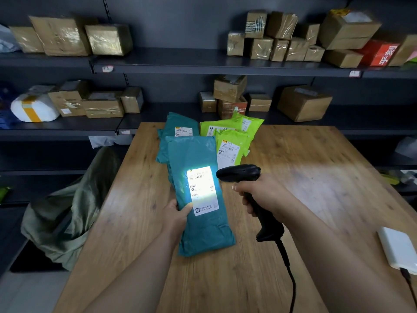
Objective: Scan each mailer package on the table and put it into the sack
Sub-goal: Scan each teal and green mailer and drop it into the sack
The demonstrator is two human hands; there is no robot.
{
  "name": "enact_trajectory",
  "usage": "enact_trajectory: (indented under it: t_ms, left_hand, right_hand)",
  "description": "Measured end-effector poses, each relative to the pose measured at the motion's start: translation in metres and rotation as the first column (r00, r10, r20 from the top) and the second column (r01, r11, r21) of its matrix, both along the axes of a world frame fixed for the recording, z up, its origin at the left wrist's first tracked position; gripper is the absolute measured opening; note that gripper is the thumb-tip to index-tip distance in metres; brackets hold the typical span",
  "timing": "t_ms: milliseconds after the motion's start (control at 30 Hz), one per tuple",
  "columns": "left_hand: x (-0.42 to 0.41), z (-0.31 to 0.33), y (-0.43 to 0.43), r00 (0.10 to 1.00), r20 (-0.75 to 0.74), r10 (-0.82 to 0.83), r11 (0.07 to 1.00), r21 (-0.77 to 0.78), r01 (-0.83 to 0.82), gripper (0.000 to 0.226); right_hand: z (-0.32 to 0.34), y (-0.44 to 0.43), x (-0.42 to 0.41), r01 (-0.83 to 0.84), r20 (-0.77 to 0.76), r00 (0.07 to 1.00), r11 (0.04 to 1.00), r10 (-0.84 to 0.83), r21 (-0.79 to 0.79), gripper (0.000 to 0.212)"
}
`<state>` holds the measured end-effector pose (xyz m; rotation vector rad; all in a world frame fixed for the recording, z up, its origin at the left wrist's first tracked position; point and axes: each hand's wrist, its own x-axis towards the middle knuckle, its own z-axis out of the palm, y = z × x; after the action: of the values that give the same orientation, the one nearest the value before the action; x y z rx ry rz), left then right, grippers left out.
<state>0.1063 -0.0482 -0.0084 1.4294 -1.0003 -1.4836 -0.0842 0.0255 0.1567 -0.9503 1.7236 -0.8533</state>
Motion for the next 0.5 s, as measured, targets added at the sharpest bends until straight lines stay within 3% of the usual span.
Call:
enact_trajectory:
  t_ms: [300, 500]
  left_hand:
    - [0.003, 0.009, 0.006, 0.994, -0.099, 0.044, 0.999, 0.032, -0.041, 0.019]
    - [0.049, 0.034, -0.003, 0.982, -0.123, 0.146, 0.989, 0.044, -0.142, 0.019]
  right_hand:
    - [0.001, 0.001, 0.004, 0.005, 0.053, 0.999, 0.998, -0.002, -0.059, 0.013]
    - [-0.018, -0.027, 0.038, -0.013, 0.300, 0.953, 0.997, 0.037, -0.082, 0.012]
